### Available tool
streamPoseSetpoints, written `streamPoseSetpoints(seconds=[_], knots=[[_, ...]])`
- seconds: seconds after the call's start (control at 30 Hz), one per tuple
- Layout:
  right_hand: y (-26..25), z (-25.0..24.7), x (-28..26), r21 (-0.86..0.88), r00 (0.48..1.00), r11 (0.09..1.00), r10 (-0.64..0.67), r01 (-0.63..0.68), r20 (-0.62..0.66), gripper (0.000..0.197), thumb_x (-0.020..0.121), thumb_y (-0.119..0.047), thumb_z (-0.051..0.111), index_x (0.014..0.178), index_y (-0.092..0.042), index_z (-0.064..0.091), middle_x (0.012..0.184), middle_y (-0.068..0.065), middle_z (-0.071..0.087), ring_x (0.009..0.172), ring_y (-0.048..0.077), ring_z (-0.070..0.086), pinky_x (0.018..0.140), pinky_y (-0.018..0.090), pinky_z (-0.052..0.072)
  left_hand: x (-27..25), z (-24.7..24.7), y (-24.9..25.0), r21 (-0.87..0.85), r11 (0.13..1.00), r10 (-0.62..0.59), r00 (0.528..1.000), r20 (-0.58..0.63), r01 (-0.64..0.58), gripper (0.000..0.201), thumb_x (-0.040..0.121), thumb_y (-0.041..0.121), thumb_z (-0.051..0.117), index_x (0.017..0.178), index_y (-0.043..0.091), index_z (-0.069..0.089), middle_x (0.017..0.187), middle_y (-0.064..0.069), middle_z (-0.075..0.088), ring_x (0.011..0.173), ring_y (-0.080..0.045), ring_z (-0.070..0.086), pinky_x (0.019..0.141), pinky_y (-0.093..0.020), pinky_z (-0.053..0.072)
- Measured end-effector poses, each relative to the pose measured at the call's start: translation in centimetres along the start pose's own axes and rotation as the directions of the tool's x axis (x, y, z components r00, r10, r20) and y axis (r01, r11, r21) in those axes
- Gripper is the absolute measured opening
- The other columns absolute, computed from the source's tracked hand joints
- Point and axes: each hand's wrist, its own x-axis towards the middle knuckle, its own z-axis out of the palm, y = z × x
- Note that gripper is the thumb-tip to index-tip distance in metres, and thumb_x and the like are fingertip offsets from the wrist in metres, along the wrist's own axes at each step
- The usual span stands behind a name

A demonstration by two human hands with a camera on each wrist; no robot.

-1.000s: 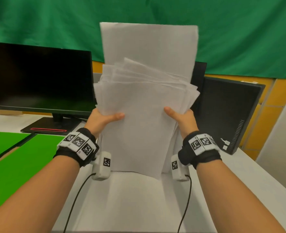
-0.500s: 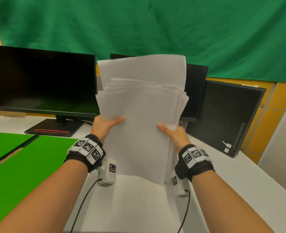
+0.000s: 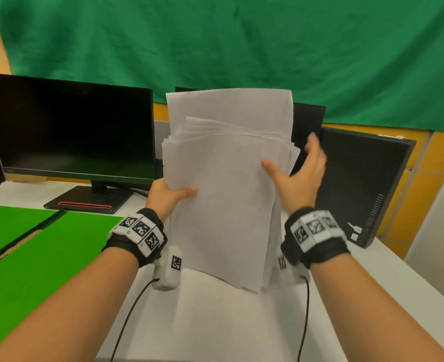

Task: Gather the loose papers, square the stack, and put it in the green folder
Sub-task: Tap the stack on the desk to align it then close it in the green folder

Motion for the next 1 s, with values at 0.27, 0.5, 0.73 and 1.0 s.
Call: streamPoseSetpoints(seconds=[0.27, 0.5, 0.73, 1.0], knots=[[-12.1, 2.4, 4.4, -0.634, 0.833, 0.542, -0.305, 0.551, 0.462, 0.092, 0.075, -0.054, 0.063, 0.149, -0.024, 0.017, 0.154, 0.002, 0.027, 0.145, 0.028, 0.016, 0.106, 0.071, 0.001, 0.3, -0.6, 1.0, -0.014, 1.000, -0.021, 0.997, 0.070, 0.022, 0.053, 0.064, 0.011, 0.080, 0.113, 0.012, 0.059, 0.118, -0.014, 0.064, 0.109, -0.030, 0.061, 0.095, -0.049, 0.049], [-9.1, 3.5, 2.3, -0.581, 0.768, 0.602, -0.086, 0.547, 0.634, 0.079, 0.078, -0.048, 0.063, 0.144, -0.027, 0.025, 0.147, 0.002, 0.037, 0.141, 0.026, 0.025, 0.107, 0.071, 0.003, 0.6, -0.9, 0.9, -0.006, 0.999, 0.038, 0.995, 0.087, -0.037, 0.037, 0.070, 0.008, 0.076, 0.097, 0.027, 0.059, 0.101, 0.003, 0.065, 0.097, -0.017, 0.062, 0.087, -0.042, 0.051], [-0.4, 0.0, -0.8, 0.080, 0.992, 0.996, 0.040, -0.030, -0.124, 0.107, 0.064, -0.050, 0.074, 0.149, -0.021, 0.015, 0.153, 0.006, 0.025, 0.142, 0.025, 0.024, 0.113, 0.053, 0.020, 0.4, -1.9, 0.2, 0.040, 0.999, -0.037, 0.974, 0.225, 0.028, 0.090, 0.037, 0.043, 0.087, 0.120, 0.020, 0.057, 0.116, -0.002, 0.065, 0.106, -0.017, 0.062, 0.088, -0.038, 0.052], [2.1, 1.2, -2.2, 0.348, 0.874, 0.812, 0.368, -0.468, 0.316, 0.018, 0.081, -0.018, 0.069, 0.096, -0.015, 0.059, 0.087, -0.002, 0.064, 0.076, 0.007, 0.060, 0.073, 0.026, 0.053, -0.4, 1.5, 1.2, -0.105, 0.994, -0.013, 1.000, -0.015, 0.011, 0.047, 0.074, 0.009, 0.073, 0.119, 0.006, 0.061, 0.114, -0.012, 0.067, 0.104, -0.029, 0.064, 0.094, -0.048, 0.051]])
